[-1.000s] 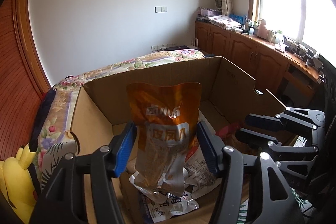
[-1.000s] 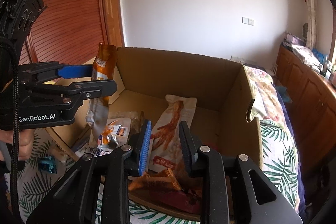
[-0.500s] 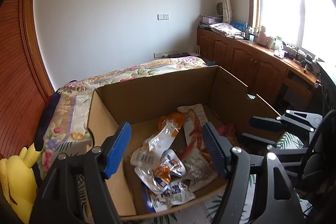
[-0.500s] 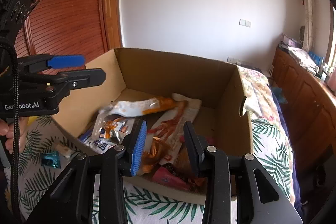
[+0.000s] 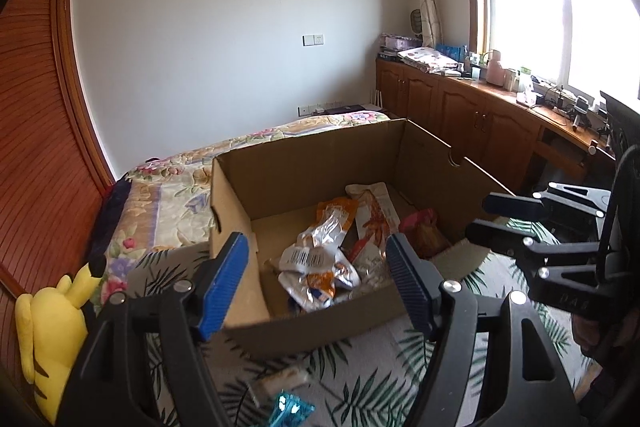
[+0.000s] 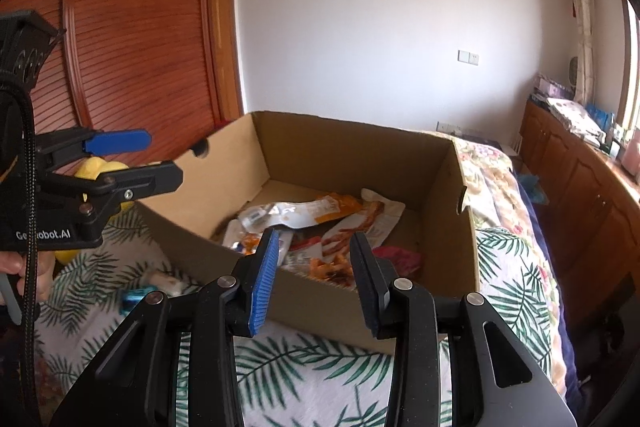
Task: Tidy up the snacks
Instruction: 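Open the left tool dropping the orange pouch while the right tool drops the copper candy, then move the left tool down onto the blue wrapper and close on it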
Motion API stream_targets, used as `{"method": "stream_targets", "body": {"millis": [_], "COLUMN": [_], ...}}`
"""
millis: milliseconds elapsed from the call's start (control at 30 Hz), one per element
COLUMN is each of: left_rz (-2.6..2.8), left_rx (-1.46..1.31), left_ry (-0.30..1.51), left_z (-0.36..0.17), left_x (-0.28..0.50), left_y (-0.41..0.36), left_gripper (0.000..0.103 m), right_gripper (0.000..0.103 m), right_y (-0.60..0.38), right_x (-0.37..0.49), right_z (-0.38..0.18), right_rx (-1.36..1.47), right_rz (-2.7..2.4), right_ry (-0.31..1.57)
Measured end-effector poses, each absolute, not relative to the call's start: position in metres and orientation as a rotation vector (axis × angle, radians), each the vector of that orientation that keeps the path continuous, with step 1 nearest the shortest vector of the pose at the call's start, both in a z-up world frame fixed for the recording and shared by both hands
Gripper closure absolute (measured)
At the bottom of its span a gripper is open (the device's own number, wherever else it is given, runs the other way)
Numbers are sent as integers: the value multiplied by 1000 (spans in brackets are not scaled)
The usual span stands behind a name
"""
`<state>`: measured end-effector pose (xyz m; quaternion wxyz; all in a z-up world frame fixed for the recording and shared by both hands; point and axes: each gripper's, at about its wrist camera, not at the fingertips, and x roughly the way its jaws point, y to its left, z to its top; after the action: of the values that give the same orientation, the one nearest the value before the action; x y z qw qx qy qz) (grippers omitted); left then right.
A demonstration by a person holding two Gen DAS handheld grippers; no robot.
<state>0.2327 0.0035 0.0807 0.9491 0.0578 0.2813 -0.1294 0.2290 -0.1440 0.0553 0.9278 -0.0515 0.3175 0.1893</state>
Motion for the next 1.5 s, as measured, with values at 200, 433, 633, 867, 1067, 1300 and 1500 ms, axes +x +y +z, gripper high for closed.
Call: {"method": "stream_targets", "body": {"millis": [200,433,633,867,1067,1300,1500], "left_rz": [-270,-259,-269,-299,-330,-349,-357], "left_rx": [127,141,139,145,143,148,125], "left_ry": [581,627,692,780,833,879,885], "left_z": [75,44,12,-27,-49,-61,-66], "left_x": [203,184,182,188,197,199,195], "left_y": [17,30,40,47,55,61,66], "left_gripper": [31,31,35,43,52,52,70], "right_gripper": [66,66,66,66,66,66,66], "right_y": [-136,-118,-104,-89,-73,-56,-39], "right_x": [207,192,185,188,193,201,209], "right_z": [61,52,41,21,7,-4,-14], "right_rx": [-99,-105,-112,-124,-144,-167,-182], "right_rz": [407,437,470,491,517,543,584], "right_ry": [638,653,675,714,747,774,808]}}
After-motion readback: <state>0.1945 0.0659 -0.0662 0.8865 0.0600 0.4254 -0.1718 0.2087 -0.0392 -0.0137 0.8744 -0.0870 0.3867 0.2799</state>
